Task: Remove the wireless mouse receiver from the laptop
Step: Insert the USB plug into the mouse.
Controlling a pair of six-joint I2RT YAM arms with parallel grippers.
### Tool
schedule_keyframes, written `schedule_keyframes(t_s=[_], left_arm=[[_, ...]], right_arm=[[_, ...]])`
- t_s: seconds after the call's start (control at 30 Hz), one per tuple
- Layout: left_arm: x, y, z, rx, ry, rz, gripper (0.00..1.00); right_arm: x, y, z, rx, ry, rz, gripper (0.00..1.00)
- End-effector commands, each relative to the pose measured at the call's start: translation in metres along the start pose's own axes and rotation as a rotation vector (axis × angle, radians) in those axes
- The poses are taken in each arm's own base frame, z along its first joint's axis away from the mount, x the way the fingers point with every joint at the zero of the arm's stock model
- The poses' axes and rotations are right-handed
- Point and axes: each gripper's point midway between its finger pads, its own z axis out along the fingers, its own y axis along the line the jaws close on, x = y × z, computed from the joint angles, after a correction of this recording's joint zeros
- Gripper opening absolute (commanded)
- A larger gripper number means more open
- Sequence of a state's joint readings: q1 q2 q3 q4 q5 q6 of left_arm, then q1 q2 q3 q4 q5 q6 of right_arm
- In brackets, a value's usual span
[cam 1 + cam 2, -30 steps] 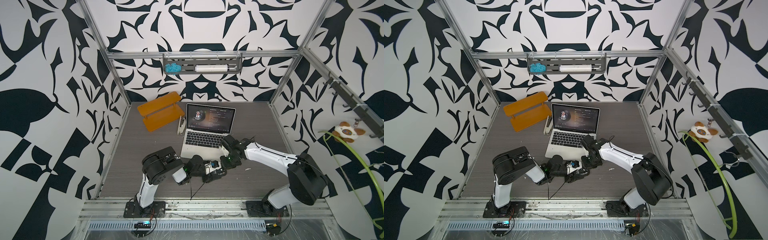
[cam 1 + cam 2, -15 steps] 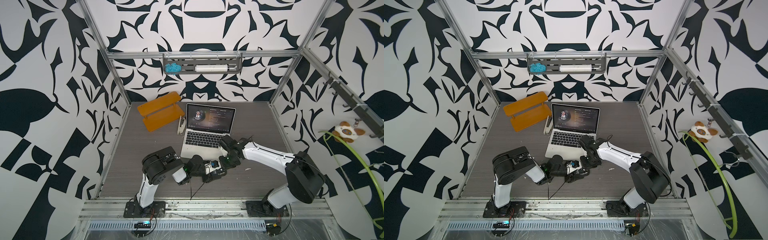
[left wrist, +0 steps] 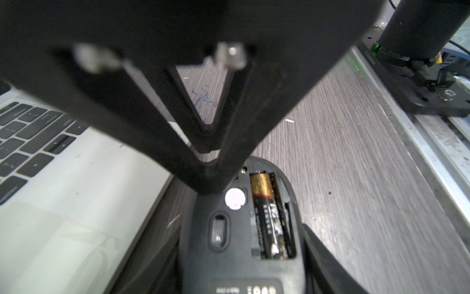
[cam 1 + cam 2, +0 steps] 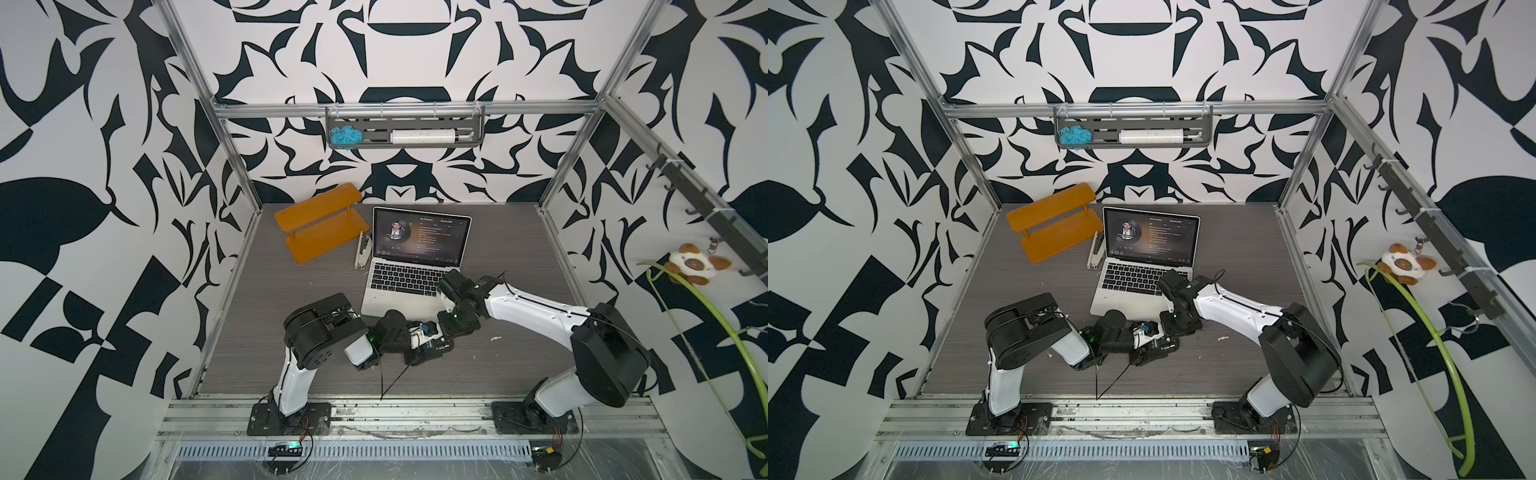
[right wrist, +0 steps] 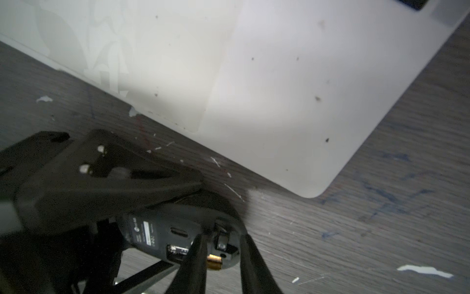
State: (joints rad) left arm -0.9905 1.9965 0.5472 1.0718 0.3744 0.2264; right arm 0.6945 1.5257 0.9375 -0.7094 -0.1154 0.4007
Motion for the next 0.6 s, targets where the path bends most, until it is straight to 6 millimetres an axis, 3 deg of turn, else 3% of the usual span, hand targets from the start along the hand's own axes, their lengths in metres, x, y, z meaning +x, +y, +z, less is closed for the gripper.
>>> schedule_keyframes(t_s=[0.0, 0.17, 0.23, 0.33, 0.57], left_arm=[[0.089, -0.026, -0.01, 0.06, 0.306, -0.16, 0.28], [0.09, -0.027, -0.01, 0.065, 0.311, -0.161, 0.28], [0.089, -0.027, -0.01, 0.064, 0.309, -0.161, 0.28], [0.089, -0.027, -0.01, 0.065, 0.309, -0.161, 0.28], [0.089, -0.026, -0.01, 0.064, 0.31, -0.16, 0.28]], right_arm=[[-0.024, -0.018, -0.022, -0.006, -0.123, 0.066, 0.28], [-0.038, -0.085, -0.046, 0.134, -0.219, 0.202, 0.35], [-0.045, -0.1, -0.046, 0.163, -0.216, 0.224, 0.38], [-0.055, -0.129, -0.048, 0.346, -0.213, 0.231, 0.43], [-0.081, -0.161, -0.035, 0.542, -0.138, 0.182, 0.49]])
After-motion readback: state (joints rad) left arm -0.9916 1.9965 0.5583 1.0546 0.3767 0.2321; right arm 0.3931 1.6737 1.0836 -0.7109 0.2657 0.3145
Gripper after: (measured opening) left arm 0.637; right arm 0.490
